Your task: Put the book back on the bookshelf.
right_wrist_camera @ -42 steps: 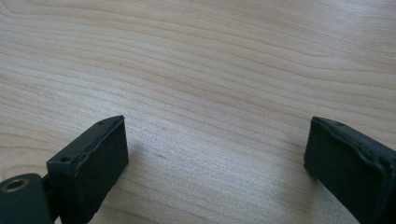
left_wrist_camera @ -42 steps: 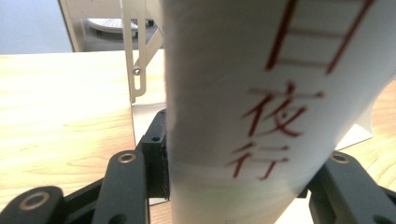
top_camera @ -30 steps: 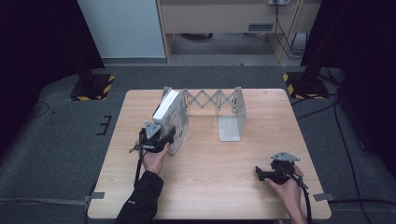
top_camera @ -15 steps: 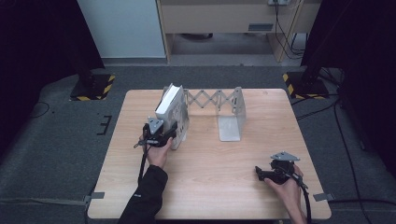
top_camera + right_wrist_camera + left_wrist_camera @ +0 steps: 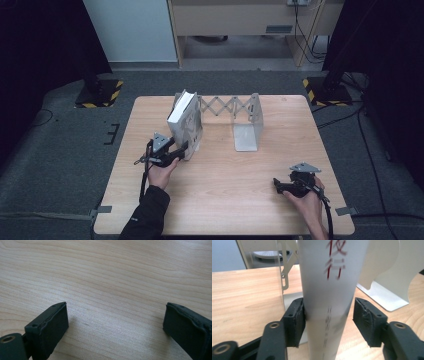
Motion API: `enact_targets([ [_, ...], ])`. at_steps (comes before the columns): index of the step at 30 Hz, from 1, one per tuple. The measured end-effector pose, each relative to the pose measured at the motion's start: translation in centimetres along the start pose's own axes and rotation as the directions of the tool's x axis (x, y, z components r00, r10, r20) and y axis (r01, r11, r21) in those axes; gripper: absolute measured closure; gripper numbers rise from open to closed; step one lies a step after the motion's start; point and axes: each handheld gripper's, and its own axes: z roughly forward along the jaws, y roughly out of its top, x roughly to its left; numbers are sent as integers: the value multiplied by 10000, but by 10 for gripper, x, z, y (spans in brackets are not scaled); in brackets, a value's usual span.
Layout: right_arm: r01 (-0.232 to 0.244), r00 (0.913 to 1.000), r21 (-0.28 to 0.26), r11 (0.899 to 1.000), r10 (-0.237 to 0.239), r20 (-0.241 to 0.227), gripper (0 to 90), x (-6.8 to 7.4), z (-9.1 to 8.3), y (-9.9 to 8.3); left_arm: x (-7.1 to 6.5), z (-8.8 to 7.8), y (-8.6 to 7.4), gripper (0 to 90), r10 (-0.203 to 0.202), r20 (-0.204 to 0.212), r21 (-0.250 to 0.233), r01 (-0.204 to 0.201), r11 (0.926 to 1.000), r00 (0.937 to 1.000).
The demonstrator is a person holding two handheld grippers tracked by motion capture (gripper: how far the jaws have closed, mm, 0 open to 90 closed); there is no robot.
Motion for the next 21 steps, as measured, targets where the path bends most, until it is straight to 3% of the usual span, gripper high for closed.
enact_targets([
  [5,-4,10000,1,10000,4,0,64,0,0,0,-2,-2,-2,502,-198,117,162,196,9997,9997],
  [10,-8,10000,0,10000,8,2,64,0,0,0,-8,1,-3,500,-62,235,135,59,9999,9997],
  [21,-18,10000,-4,10000,18,13,64,0,0,0,-17,12,-1,482,-214,288,10,213,9998,9994],
])
